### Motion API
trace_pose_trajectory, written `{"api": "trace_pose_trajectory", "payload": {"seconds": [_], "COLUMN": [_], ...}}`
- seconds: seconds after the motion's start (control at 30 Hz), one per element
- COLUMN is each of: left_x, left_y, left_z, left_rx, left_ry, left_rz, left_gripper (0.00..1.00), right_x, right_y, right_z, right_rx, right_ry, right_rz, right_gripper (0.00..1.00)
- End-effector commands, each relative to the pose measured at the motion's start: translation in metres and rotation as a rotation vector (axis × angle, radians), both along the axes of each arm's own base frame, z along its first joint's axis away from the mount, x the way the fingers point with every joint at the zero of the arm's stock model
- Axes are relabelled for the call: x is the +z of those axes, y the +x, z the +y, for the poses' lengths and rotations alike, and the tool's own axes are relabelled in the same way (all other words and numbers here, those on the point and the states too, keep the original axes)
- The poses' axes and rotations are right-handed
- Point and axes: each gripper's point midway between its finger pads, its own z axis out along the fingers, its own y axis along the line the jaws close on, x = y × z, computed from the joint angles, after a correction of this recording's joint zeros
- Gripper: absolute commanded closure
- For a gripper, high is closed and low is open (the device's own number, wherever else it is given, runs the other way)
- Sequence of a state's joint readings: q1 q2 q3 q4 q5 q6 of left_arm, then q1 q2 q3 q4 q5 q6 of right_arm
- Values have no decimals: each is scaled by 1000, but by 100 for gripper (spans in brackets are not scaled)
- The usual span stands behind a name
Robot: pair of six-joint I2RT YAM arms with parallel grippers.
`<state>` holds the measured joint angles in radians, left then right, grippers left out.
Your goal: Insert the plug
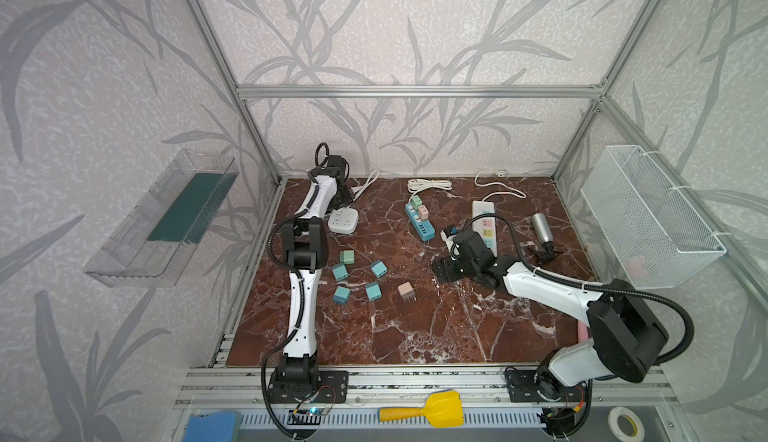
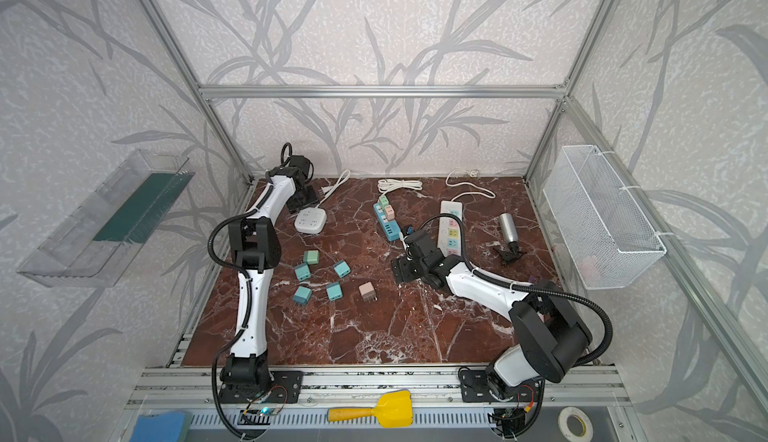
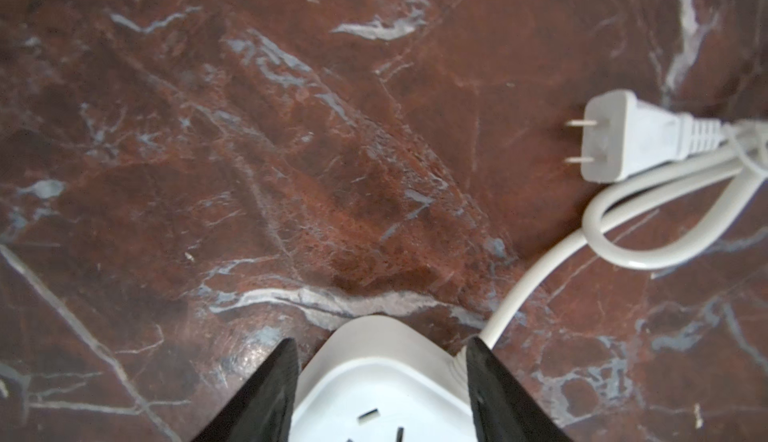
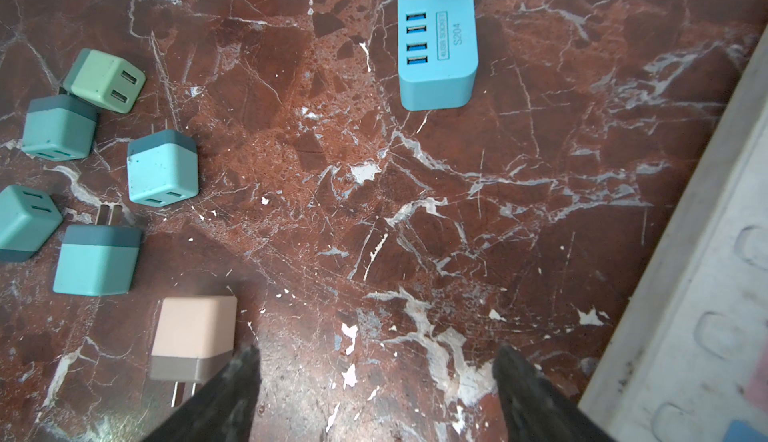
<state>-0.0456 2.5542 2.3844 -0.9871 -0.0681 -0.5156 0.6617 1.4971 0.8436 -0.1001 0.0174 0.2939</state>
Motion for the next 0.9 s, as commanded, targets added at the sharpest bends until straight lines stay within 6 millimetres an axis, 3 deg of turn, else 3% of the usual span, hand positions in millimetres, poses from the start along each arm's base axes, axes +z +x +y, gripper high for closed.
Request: {"api": "trace_pose_trajectory", "payload": {"seconds": [0.0, 0.23, 0.57, 0.87], "left_x": [-12, -11, -17, 7], "left_y": [-21, -46, -93, -122], "left_z": [-18, -41, -86, -131], "left_rx": [-43, -115, -134, -149], "left_ry": [-58, -44, -107, -185], "left_rz": [83, 71, 47, -42], "left_gripper": [45, 50, 51, 49], "right_x": [2, 7, 11, 10], "right_y": [2, 3, 4, 4], "right_z": [-2, -9, -15, -14], "right_rx": [-4, -30, -48, -43], "right_ry": [6, 42, 60, 64], "right_rz": [-14, -17, -26, -22], "right_gripper": [13, 13, 13, 13]}}
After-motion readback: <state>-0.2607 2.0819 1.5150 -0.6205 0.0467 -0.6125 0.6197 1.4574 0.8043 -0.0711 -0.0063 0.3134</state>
